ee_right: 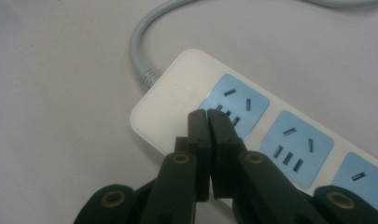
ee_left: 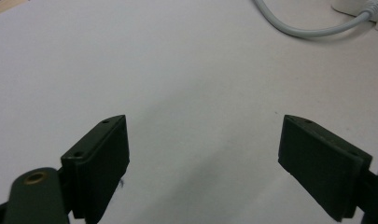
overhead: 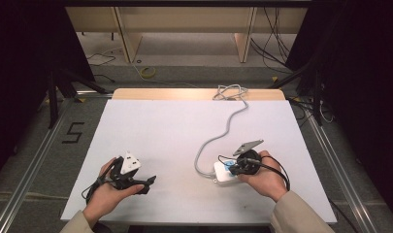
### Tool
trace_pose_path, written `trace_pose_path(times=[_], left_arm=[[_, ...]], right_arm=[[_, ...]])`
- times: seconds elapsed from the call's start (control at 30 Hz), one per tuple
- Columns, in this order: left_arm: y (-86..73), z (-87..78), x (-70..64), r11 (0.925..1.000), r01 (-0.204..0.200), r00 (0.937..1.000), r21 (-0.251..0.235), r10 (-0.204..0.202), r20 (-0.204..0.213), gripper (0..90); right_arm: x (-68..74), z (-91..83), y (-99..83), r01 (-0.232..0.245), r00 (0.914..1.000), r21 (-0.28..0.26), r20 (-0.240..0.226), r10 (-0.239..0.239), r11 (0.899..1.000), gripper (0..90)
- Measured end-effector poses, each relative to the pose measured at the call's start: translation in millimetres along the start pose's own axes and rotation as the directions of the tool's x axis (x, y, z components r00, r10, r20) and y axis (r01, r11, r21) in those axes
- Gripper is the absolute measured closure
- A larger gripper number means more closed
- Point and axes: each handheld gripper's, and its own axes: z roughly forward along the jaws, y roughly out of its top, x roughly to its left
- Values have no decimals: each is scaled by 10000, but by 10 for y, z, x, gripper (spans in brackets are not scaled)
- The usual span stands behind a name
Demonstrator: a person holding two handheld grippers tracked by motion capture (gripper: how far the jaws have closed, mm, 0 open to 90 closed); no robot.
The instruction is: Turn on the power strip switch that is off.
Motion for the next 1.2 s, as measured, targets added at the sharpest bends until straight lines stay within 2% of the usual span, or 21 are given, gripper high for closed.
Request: trace_pose_path(times=[0.37,0.77,1.2], left_arm=[[-1,2,-1,10000,27,10000,8,-27,12,160],[-5,3,-1,10000,52,10000,1,-52,20,160],[-6,5,-5,10000,66,10000,41,-66,70,160]], right_arm=[[-7,-63,-24,-19,10000,-456,0,19,9990,857],[-61,-139,-86,-98,9999,-1182,124,114,9929,773],[-93,-243,-173,-120,9999,-2354,65,140,9718,677]])
